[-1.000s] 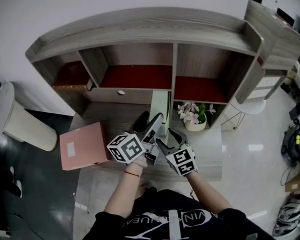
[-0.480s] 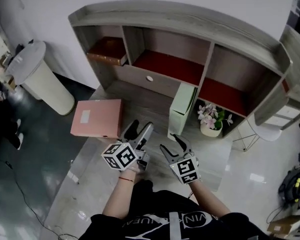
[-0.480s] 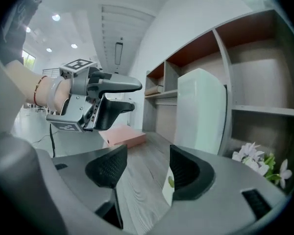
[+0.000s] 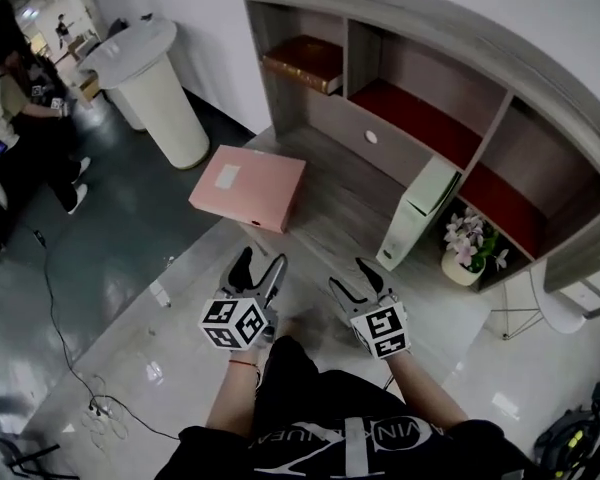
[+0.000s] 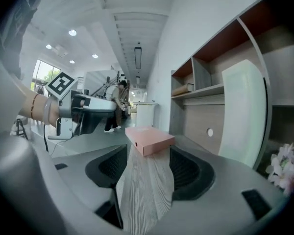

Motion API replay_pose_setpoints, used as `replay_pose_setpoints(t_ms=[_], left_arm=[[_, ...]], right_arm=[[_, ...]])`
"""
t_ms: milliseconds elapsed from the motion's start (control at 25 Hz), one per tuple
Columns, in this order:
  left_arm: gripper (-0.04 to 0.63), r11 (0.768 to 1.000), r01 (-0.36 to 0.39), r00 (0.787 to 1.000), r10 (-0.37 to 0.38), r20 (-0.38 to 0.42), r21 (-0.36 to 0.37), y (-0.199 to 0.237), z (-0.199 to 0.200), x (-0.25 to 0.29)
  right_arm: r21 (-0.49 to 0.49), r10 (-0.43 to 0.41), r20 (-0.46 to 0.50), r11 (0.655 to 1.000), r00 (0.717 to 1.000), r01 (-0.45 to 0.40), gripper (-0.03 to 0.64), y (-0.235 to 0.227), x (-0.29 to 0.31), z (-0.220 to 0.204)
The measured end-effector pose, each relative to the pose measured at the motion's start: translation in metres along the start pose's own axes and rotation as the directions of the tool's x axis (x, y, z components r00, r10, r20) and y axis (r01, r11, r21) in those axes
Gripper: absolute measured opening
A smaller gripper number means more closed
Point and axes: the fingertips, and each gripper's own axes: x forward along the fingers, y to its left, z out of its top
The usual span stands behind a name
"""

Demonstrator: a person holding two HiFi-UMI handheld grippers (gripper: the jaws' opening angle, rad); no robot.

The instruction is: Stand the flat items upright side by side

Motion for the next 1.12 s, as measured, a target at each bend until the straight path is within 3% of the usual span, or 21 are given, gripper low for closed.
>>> replay_pose_setpoints(t_ms=[240,440,680,1120], left_arm=[[0.339,0.982,-0.182,0.983,0.180,-0.045,-0.044,0.057,-0.020,-0.052],[0.337,0.967,-0.249,0.967,0.244,-0.072,-0.061,0.112,-0.026,-0.052],[0.339,0.967,-0.214,0.975,0.204,-0.083,-0.137,0.171,-0.011,-0.013],[0.339,0.968,-0.172,0.970,0.134,-0.204,-0.181,0.276,0.000,0.053]], right_arm=[[0.020,0.074,0.022,0.997,0.997,-0.074,0.276,0.023,0.021,0.006],[0.025,0.090,-0.005,0.996,0.996,-0.090,0.275,0.031,0.056,0.002],[0.055,0.080,-0.050,0.995,0.995,-0.078,0.275,0.038,0.121,0.009],[0.085,0.096,-0.142,0.993,0.985,-0.085,0.273,0.057,0.253,0.027]])
